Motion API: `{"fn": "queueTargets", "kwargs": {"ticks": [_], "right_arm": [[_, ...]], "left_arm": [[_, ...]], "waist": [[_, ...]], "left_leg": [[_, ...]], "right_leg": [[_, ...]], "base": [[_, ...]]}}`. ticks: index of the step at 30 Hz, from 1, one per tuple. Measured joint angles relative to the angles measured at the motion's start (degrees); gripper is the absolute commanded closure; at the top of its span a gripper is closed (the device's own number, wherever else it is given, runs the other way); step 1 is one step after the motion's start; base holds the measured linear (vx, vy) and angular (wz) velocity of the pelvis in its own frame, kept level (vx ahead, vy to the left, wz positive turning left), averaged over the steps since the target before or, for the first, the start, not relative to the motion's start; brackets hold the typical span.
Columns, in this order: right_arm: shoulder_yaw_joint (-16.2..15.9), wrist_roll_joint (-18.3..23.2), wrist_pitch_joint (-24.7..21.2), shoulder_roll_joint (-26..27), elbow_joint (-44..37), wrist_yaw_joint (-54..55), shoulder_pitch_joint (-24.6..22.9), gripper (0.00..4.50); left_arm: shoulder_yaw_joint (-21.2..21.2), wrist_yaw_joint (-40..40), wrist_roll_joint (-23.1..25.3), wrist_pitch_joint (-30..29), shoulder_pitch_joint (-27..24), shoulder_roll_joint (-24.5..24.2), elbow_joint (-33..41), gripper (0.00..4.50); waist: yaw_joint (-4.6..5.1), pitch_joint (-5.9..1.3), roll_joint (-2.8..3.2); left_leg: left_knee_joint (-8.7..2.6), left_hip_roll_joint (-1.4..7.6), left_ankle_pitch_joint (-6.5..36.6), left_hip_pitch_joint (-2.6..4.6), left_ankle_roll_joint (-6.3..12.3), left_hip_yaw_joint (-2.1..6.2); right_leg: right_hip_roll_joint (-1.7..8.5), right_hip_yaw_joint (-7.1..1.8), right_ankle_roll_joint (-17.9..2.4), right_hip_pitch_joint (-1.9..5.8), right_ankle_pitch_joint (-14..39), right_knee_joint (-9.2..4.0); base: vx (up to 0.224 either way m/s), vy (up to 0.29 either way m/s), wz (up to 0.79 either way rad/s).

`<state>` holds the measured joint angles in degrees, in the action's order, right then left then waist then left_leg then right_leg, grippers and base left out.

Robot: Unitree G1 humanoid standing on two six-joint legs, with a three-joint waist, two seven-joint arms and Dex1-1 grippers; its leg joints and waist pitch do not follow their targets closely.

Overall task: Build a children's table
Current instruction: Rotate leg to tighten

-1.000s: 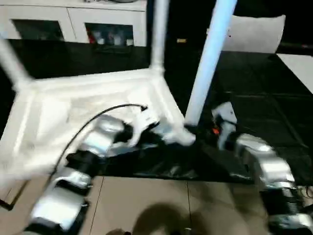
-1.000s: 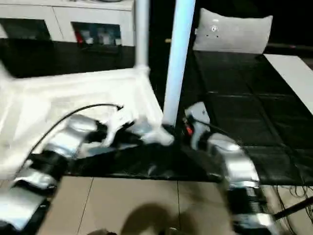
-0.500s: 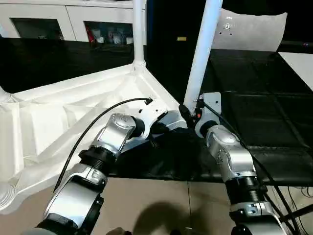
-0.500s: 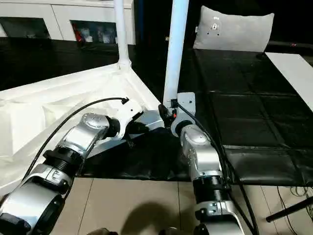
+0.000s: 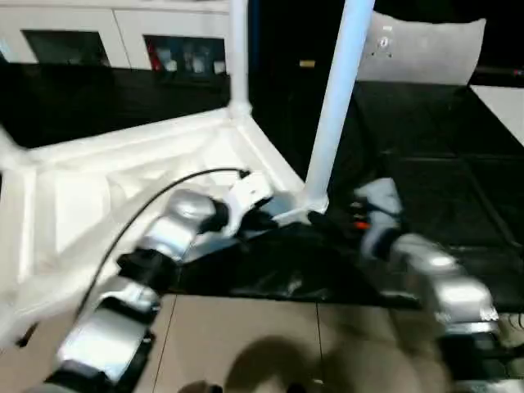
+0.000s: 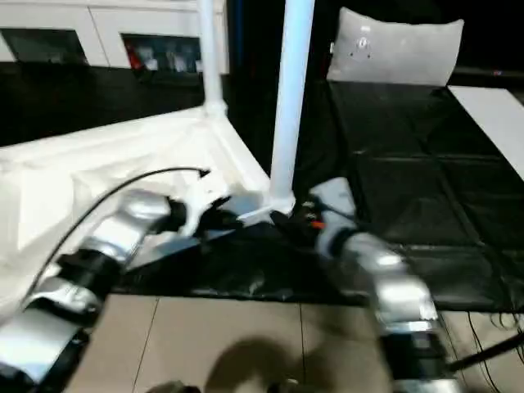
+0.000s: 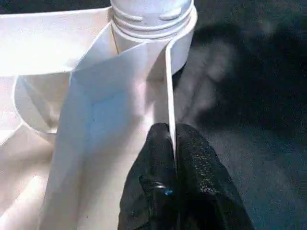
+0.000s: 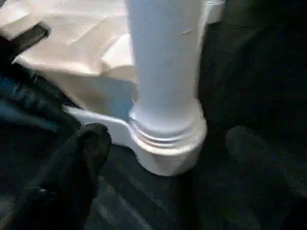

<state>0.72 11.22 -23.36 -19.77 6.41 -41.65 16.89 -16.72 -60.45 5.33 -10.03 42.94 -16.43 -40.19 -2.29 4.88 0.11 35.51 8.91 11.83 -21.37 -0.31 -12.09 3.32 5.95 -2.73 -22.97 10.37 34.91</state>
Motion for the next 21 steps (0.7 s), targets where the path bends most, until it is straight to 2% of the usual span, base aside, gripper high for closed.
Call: {"fn": "queueTargets", "kwargs": {"ticks": [4,7,10,13,17,19,20,21], "right_arm": [[-1.4,1.5,1.8,-5.5,0.2,-9.6,-0.1,0.04],[-2.1,2.3,5.7,-10.4,1.6,-17.8,0.3,0.04],[-3.9,2.9,9.5,-11.2,2.9,-24.7,1.1,0.04],[-5.7,3.8,10.5,-12.1,4.9,-30.2,1.8,0.04],[-7.6,4.2,11.1,-13.0,6.2,-35.3,4.1,0.04],[-8.4,4.2,11.4,-13.1,7.2,-37.4,5.2,0.21],[-8.9,4.2,11.6,-13.1,8.0,-38.5,5.8,0.44],[-9.3,4.2,11.7,-13.1,8.2,-39.1,5.9,0.44]], "left_arm": [[-1.9,-8.0,-0.3,4.8,-0.3,-3.7,0.4,4.50],[-3.2,-14.2,-0.6,10.3,-0.9,-6.8,0.4,4.50],[-4.5,-17.5,-0.2,14.4,-0.7,-8.1,0.4,4.50],[-5.4,-21.9,-0.8,15.4,-0.7,-7.9,0.7,4.50],[-6.2,-24.8,-1.3,16.4,-0.7,-7.9,1.0,4.50],[-6.4,-25.7,-1.3,17.4,-0.7,-7.9,1.0,4.50],[-6.7,-26.3,-1.3,18.1,-0.7,-7.9,1.0,4.50],[-6.8,-26.7,-1.4,18.4,-0.7,-7.9,1.0,4.50]], "waist": [[-0.58,0.00,0.00],[-1.46,-0.01,-0.03],[-2.07,-0.02,-0.06],[-2.87,-0.01,-0.09],[-3.10,-0.01,-0.17],[-3.14,-0.02,-0.22],[-3.24,-0.02,-0.22],[-3.35,-0.02,-0.23]], "left_leg": [[0.03,0.00,0.1,-0.04,-0.07,0.00],[0.03,0.00,0.0,-0.06,0.11,0.00],[0.03,0.00,0.0,-0.05,0.11,0.00],[0.12,0.00,0.1,-0.06,0.21,-0.04],[0.15,0.00,0.1,-0.05,0.20,-0.04],[0.15,0.00,0.1,-0.04,0.19,-0.04],[0.15,0.00,0.1,-0.04,0.19,-0.04],[0.15,0.00,0.1,-0.05,0.19,-0.04]], "right_leg": [[0.01,0.00,0.0,0.04,0.0,-0.09],[0.01,0.03,0.1,0.05,0.0,-0.11],[0.03,0.03,0.1,0.07,0.0,-0.08],[0.06,0.02,0.1,0.08,0.0,-0.08],[0.07,0.02,0.1,0.06,0.0,0.01],[0.07,0.03,0.1,0.06,0.1,0.04],[0.07,0.03,0.1,0.06,0.1,0.04],[0.07,0.03,0.1,0.06,0.1,0.03]], "base": [[0.000,0.000,0.00],[0.000,0.000,0.00],[0.000,0.000,0.00],[0.000,0.000,0.00],[0.000,0.000,0.00],[0.000,0.000,0.00],[0.000,0.000,0.00],[0.000,0.000,0.00]]}}
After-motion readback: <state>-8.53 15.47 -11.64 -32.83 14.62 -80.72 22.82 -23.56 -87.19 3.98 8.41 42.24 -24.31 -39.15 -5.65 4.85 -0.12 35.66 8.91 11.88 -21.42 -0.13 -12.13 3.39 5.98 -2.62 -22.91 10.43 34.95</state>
